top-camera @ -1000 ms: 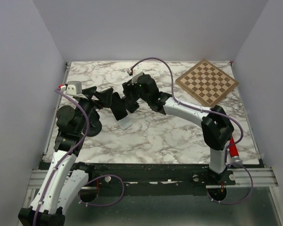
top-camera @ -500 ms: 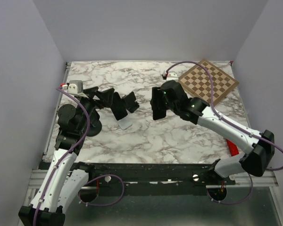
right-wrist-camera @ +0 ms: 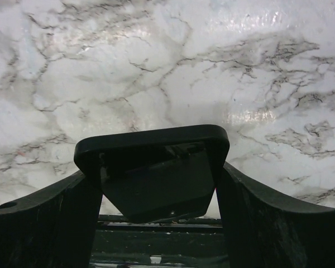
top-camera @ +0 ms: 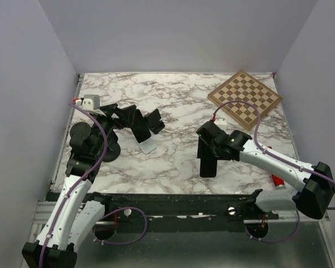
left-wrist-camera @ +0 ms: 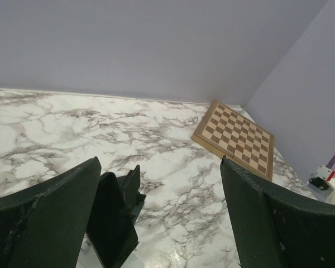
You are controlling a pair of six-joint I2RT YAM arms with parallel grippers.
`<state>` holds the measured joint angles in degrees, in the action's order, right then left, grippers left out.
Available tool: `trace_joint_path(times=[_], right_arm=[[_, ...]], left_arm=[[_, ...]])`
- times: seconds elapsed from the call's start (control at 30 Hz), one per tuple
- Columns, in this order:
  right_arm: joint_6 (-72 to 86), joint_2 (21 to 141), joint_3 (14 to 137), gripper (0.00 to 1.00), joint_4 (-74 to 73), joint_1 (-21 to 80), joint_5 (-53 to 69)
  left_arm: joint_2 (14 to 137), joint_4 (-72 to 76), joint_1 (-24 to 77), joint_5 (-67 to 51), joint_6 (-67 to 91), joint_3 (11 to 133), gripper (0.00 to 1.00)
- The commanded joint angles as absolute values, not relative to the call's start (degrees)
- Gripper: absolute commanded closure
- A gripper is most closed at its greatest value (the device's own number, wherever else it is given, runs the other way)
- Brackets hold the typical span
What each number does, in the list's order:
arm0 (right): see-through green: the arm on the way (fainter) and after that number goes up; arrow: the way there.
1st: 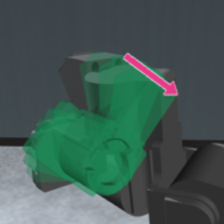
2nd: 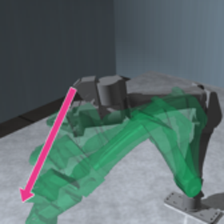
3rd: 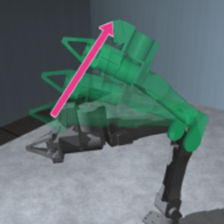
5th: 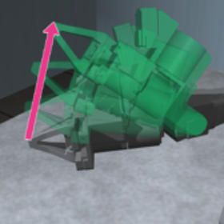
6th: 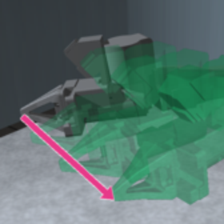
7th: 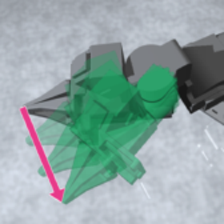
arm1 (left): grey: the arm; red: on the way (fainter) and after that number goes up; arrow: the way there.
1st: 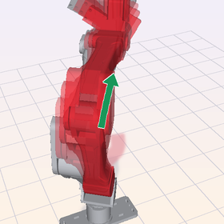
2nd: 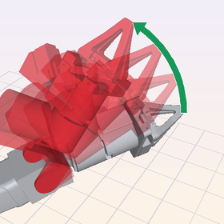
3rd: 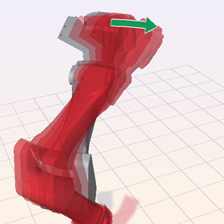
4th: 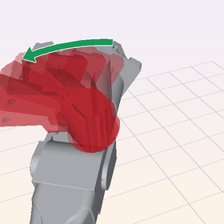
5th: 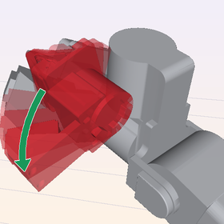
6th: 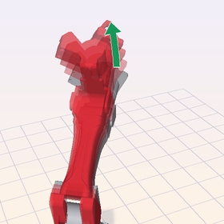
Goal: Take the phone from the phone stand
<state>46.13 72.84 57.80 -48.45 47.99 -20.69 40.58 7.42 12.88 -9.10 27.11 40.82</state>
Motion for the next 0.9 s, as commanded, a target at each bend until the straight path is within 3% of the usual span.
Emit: trace_joint_path(times=[0.0,0.17,0.5,0.87], right_arm=[[49.9,75.5,55.9,0.63,-48.9,47.9,-21.5],[49.0,80.7,52.4,0.63,-42.5,44.8,-16.2],[47.9,92.8,51.4,0.63,-37.5,43.6,-17.2],[49.4,92.9,48.5,0.55,-35.7,43.4,-16.5]], left_arm=[[39.6,7.7,13.5,-10.3,27.1,42.5,0.04],[39.1,8.0,13.9,-10.7,27.2,42.4,0.04],[37.9,7.9,13.9,-10.2,26.8,42.3,0.04],[38.0,8.0,13.9,-10.3,26.8,42.2,0.05]])
